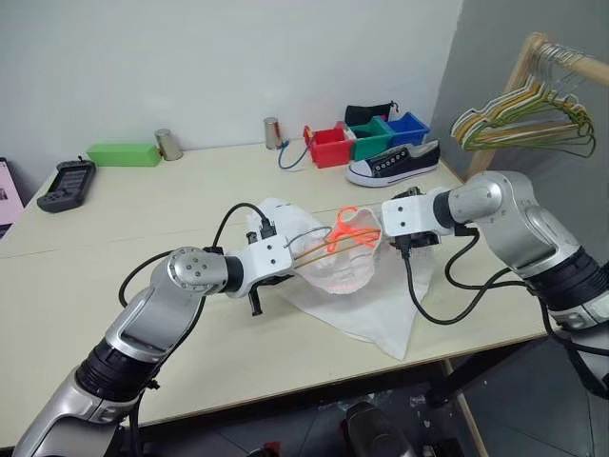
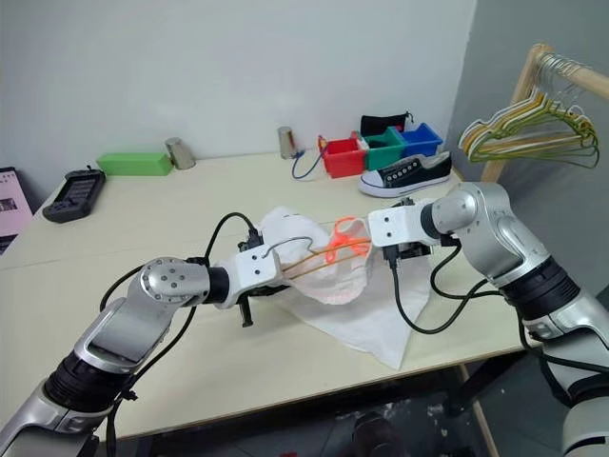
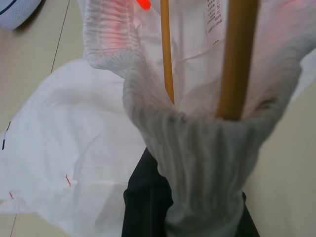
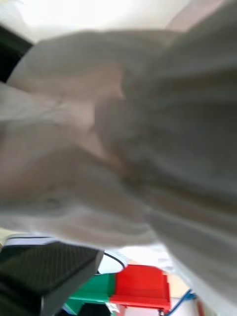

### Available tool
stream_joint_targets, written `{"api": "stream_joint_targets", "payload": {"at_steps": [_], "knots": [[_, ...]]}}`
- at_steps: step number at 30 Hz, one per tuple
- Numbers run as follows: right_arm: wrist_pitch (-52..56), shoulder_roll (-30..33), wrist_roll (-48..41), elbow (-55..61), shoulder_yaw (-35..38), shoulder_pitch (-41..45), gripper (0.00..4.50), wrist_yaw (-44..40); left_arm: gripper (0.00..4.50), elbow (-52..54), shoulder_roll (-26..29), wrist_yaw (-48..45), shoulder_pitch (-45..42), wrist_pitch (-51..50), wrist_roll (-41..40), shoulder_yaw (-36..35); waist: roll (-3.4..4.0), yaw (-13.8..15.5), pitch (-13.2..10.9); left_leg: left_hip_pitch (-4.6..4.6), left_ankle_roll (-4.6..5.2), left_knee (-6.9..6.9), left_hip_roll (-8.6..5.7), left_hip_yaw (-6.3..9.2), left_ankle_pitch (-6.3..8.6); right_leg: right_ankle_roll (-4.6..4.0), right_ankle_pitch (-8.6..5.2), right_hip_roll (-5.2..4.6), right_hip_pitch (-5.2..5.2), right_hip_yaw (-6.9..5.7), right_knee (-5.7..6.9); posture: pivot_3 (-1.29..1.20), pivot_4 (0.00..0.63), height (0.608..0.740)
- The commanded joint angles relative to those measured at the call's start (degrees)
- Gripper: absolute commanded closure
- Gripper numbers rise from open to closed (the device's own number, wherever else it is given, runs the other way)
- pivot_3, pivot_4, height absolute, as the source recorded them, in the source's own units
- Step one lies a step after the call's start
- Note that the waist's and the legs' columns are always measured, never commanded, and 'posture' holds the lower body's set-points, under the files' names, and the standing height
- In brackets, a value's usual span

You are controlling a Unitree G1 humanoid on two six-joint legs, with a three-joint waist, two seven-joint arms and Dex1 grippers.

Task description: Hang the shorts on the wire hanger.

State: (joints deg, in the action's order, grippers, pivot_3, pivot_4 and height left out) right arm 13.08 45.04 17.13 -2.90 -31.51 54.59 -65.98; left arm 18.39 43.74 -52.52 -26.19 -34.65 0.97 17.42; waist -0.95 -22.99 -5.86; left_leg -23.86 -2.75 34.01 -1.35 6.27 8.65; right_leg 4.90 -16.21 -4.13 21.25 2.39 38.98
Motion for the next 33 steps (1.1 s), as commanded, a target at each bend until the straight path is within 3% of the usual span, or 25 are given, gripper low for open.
{"api": "stream_joint_targets", "payload": {"at_steps": [1,12,18,20,33], "knots": [[-0.6,-0.2,0.4,1.6,2.3,0.0,2.18,-1.2,4.50,2.2,0.0,1.0,-1.2,1.2,0.7,-1.2,0.00,0.2,0.0,0.00,0.00,0.00,0.00,0.00,0.00,0.00,0.00,0.00,0.00,0.00,0.00,-0.28,0.019,0.740],[0.7,-0.2,0.4,4.2,4.0,-2.3,4.41,-2.6,4.50,1.0,-0.3,1.3,-2.6,2.1,1.4,-1.7,0.00,0.8,0.0,0.01,0.00,0.03,0.00,0.01,0.00,0.01,0.01,0.00,-0.02,0.00,0.01,-0.29,0.022,0.740],[1.6,-0.3,1.3,4.1,4.6,-2.9,4.49,-1.5,4.50,0.5,0.0,1.2,-2.6,3.5,1.6,-2.4,0.00,0.8,0.0,0.02,0.00,0.03,0.00,0.01,0.00,0.01,0.01,0.00,-0.03,-0.01,0.01,-0.29,0.026,0.740],[2.3,-0.5,1.3,4.3,4.9,-3.2,4.50,-1.4,3.90,0.3,-0.4,1.4,-2.8,4.2,1.0,-3.2,0.00,0.8,0.0,0.02,0.00,0.03,-0.01,0.00,0.00,0.01,0.01,0.00,-0.04,0.00,0.01,-0.29,0.027,0.740],[12.9,-2.1,-6.3,4.9,12.3,-11.5,4.50,-0.8,1.30,1.3,2.7,-4.5,-5.0,3.1,-10.6,-13.5,0.00,1.1,0.0,0.02,0.00,0.05,0.01,0.02,0.00,0.01,0.01,0.01,-0.06,-0.01,0.01,-0.28,0.037,0.740]]}}
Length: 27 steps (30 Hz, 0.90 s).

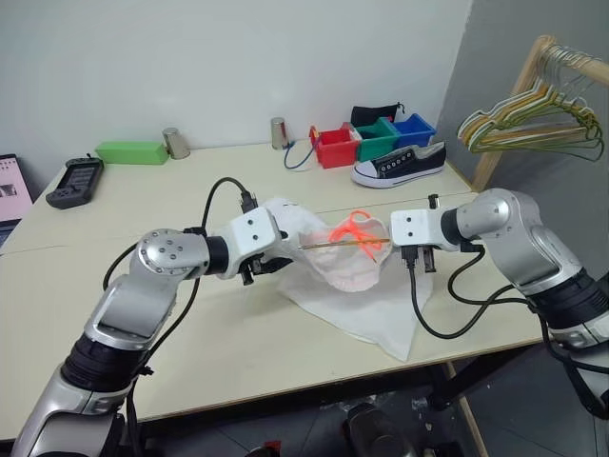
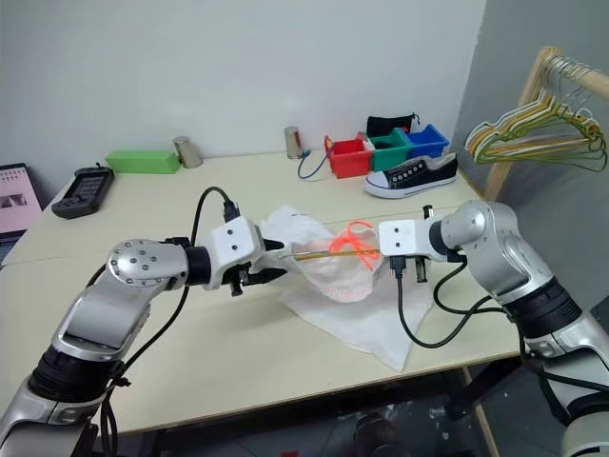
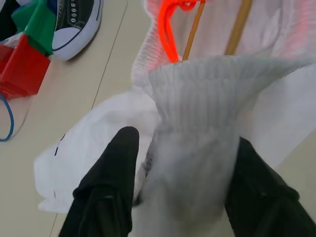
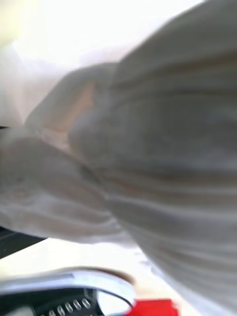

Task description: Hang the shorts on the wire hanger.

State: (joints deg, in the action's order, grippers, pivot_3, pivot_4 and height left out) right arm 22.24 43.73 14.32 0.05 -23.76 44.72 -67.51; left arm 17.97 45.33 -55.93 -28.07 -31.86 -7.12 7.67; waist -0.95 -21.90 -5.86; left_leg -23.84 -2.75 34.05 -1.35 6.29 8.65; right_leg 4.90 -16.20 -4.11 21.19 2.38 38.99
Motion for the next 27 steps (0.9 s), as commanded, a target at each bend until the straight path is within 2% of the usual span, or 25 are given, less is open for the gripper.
{"api": "stream_joint_targets", "payload": {"at_steps": [1,6,9,13,17,22,27], "knots": [[4.3,-1.0,-3.9,1.8,5.1,-2.5,4.50,1.2,1.15,1.3,1.0,-0.8,-4.0,0.2,-3.1,-4.4,0.00,0.2,0.0,0.00,0.00,0.00,0.00,0.00,0.00,0.00,0.00,0.00,-0.01,0.00,0.00,-0.28,0.037,0.740],[9.8,-5.4,-7.9,1.6,9.5,-7.6,4.50,6.5,0.04,-0.9,1.1,-0.1,-7.6,-1.8,-7.3,-9.6,-0.01,0.4,0.0,0.03,0.00,0.02,0.00,0.01,0.00,0.01,0.01,0.01,-0.04,-0.01,0.00,-0.29,0.034,0.740],[15.1,-8.5,-9.8,4.6,12.1,-11.2,4.50,10.4,0.04,-1.3,0.4,0.7,-8.1,-4.1,-10.8,-13.1,-0.02,0.5,0.0,0.04,0.00,0.01,0.03,0.05,0.00,0.01,0.01,0.04,-0.05,-0.03,0.01,-0.29,0.031,0.740],[28.7,-14.4,-13.4,12.3,19.0,-14.4,4.50,17.5,0.04,0.0,-3.2,4.7,-7.1,-7.2,-14.2,-14.5,-0.01,0.6,0.0,0.03,0.01,0.01,0.02,0.02,0.00,0.02,0.01,0.05,-0.02,0.01,0.03,-0.30,0.028,0.740],[43.1,-20.0,-14.0,21.0,26.5,-18.1,4.50,26.6,0.04,3.0,-10.5,9.9,-8.0,-9.9,-16.7,-11.8,-0.07,1.4,0.1,0.02,0.00,0.12,0.02,0.07,0.00,0.06,0.03,0.05,-0.07,0.00,0.04,-0.33,0.027,0.740],[54.0,-25.0,-10.5,28.1,35.2,-23.8,4.50,38.2,0.04,5.5,-19.5,12.7,-8.5,-11.0,-19.2,-5.4,-0.13,2.0,0.2,-0.06,0.00,0.23,-0.03,0.06,0.00,0.08,0.04,0.03,-0.08,0.00,0.01,-0.39,0.026,0.740],[61.0,-31.2,-8.3,31.7,44.5,-21.8,4.50,47.8,0.04,3.6,-25.9,13.5,-11.2,-9.5,-20.1,-1.0,0.01,0.0,0.3,-0.04,-0.01,0.24,0.00,-0.02,0.01,0.10,0.06,0.04,-0.05,0.06,0.02,-0.47,0.029,0.740]]}}
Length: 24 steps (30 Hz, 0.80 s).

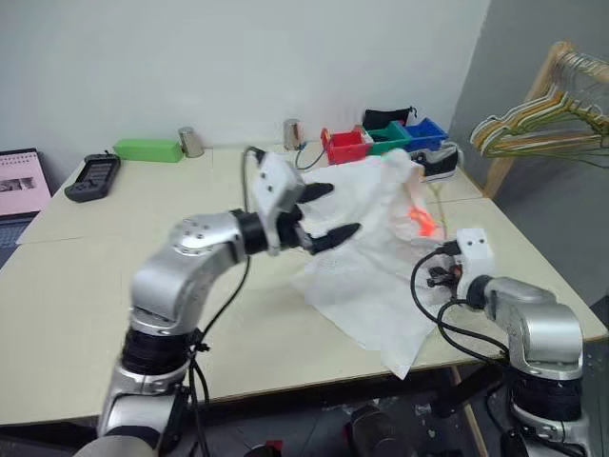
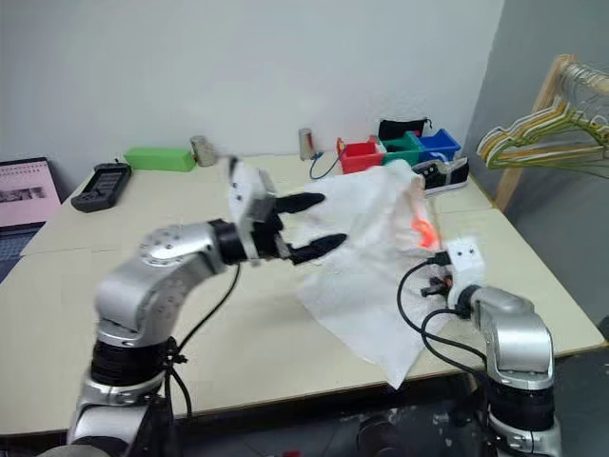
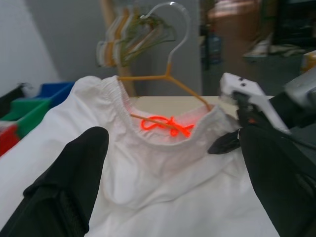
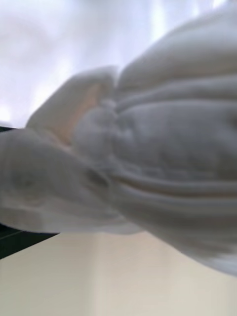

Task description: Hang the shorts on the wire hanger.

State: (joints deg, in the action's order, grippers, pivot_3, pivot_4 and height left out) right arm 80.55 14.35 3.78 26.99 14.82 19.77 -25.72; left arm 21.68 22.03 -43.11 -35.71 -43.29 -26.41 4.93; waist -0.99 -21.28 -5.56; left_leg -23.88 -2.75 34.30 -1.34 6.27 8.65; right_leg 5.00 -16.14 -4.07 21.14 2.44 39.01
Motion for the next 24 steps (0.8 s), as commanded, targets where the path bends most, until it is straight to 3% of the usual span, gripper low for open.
{"api": "stream_joint_targets", "payload": {"at_steps": [1,10,17,24], "knots": [[2.9,-2.3,2.7,5.4,7.2,3.5,4.50,7.8,0.04,-1.0,-3.5,0.6,-4.2,2.6,-0.5,2.5,0.16,-1.4,0.1,0.00,0.00,-0.01,0.00,0.00,0.00,0.00,0.00,0.00,0.01,-0.02,0.00,-0.48,0.029,0.740],[1.8,-4.1,7.3,7.8,15.0,5.4,4.50,21.0,0.04,-8.9,-10.0,-0.8,-11.0,9.3,1.8,7.2,0.58,-6.4,0.4,-0.01,0.02,-0.17,-0.02,-0.13,0.01,0.01,-0.22,-0.03,0.00,-0.03,-0.06,-0.54,0.037,0.740],[-6.2,3.5,8.9,0.4,14.9,9.8,4.50,26.3,0.04,-19.9,-16.6,-0.5,-18.7,18.5,6.5,9.7,0.60,-9.4,0.4,0.01,0.04,-0.27,-0.04,-0.21,0.02,-0.03,-0.33,-0.08,-0.04,-0.06,-0.18,-0.56,0.039,0.740],[-9.2,1.9,6.9,-7.0,19.9,17.3,4.50,30.8,0.04,-22.2,-18.2,-1.5,-19.9,21.4,8.6,10.6,0.60,-12.9,0.4,0.13,0.19,-0.39,0.02,-0.39,0.11,-0.08,-0.60,-0.08,-0.07,-0.04,-0.13,-0.55,0.044,0.740]]}}
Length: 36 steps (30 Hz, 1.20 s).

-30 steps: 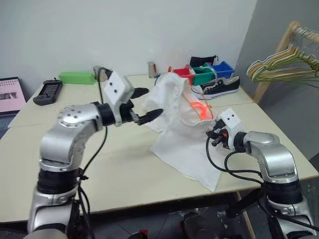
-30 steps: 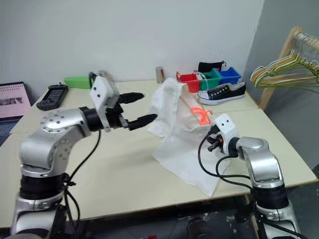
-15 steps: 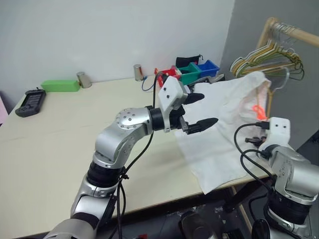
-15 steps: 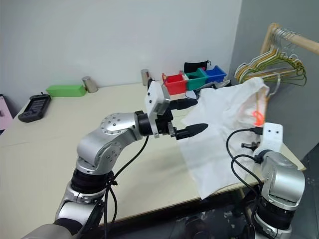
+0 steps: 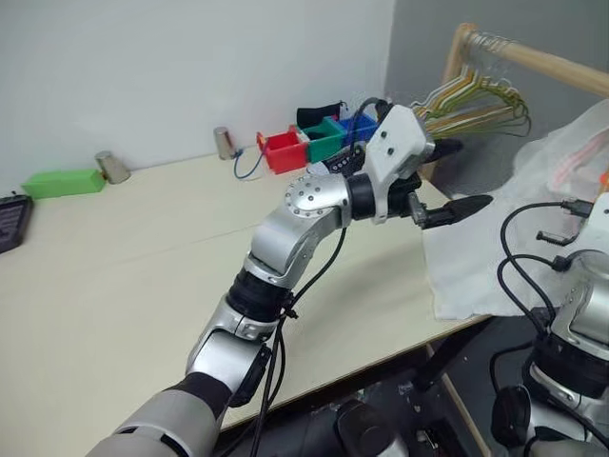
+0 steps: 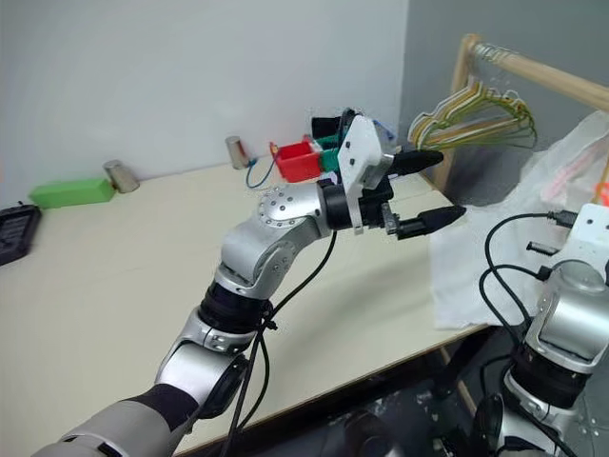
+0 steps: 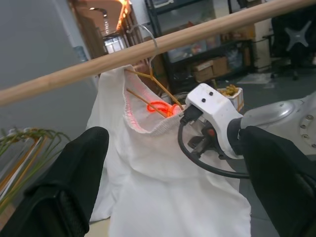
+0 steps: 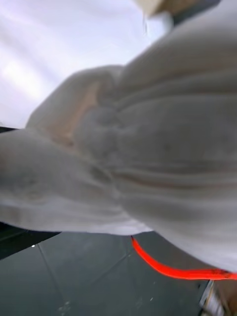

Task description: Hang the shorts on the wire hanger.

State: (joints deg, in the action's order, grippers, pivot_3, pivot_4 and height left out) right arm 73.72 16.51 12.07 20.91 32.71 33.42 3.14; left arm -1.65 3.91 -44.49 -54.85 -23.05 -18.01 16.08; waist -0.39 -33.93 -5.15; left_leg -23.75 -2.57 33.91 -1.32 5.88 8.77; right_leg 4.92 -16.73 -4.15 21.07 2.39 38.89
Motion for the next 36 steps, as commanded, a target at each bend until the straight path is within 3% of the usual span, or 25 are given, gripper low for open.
{"api": "stream_joint_targets", "payload": {"at_steps": [1,6,14,23,24,28,36], "knots": [[-2.4,-0.3,-1.6,-1.6,2.7,4.4,4.50,2.2,0.04,1.6,-0.1,-0.1,-0.6,0.8,0.1,-0.7,0.00,-0.4,0.0,0.00,0.01,0.00,0.00,0.00,0.00,0.01,-0.01,0.00,0.00,0.00,0.01,-0.54,0.044,0.740],[0.3,-2.2,-4.7,-5.5,8.7,9.1,4.50,3.2,0.04,4.4,0.9,0.8,0.8,-1.2,0.0,-1.2,0.00,-0.5,0.0,0.03,0.02,0.01,-0.01,0.01,0.01,0.04,-0.04,-0.01,-0.06,0.01,0.03,-0.52,0.047,0.740],[-0.3,3.3,-6.9,-10.9,8.5,11.5,4.50,2.9,0.04,5.7,1.5,2.3,0.9,-2.1,0.4,-1.7,-0.08,0.5,-0.1,0.65,0.44,0.01,-0.06,-0.05,0.29,0.05,-0.11,-0.07,-0.82,0.00,-0.25,-0.51,0.047,0.740],[3.2,-0.7,-9.1,-10.8,10.7,12.8,4.50,5.1,0.04,5.3,3.3,1.9,1.6,-1.2,1.6,-1.7,-0.03,0.7,0.0,1.04,0.44,-0.06,-0.03,-0.02,0.54,0.10,-0.13,-0.08,-1.53,-0.04,-0.90,-0.50,0.041,0.740],[3.6,-1.1,-9.1,-10.5,10.8,12.5,3.98,5.3,0.00,4.9,3.6,1.9,1.4,-1.0,1.8,-1.9,-0.03,0.8,0.0,1.03,0.43,-0.06,-0.04,-0.02,0.55,0.11,-0.13,-0.09,-1.53,-0.03,-0.90,-0.50,0.040,0.740],[3.2,-0.5,-9.2,-9.3,9.1,11.2,3.09,5.3,0.00,4.2,4.1,1.7,0.8,-0.7,1.7,-2.5,-0.03,1.0,0.0,1.01,0.41,-0.06,-0.06,0.02,0.56,0.13,-0.12,-0.10,-1.54,-0.05,-0.93,-0.50,0.035,0.740],[-0.5,4.9,-6.1,-0.5,-4.7,3.9,1.03,4.8,0.00,4.1,4.2,1.1,1.1,-0.2,1.5,-2.3,-0.03,0.7,0.0,1.03,0.37,-0.06,-0.04,0.03,0.59,0.12,-0.14,-0.10,-1.53,-0.07,-0.94,-0.51,0.026,0.740]]}}
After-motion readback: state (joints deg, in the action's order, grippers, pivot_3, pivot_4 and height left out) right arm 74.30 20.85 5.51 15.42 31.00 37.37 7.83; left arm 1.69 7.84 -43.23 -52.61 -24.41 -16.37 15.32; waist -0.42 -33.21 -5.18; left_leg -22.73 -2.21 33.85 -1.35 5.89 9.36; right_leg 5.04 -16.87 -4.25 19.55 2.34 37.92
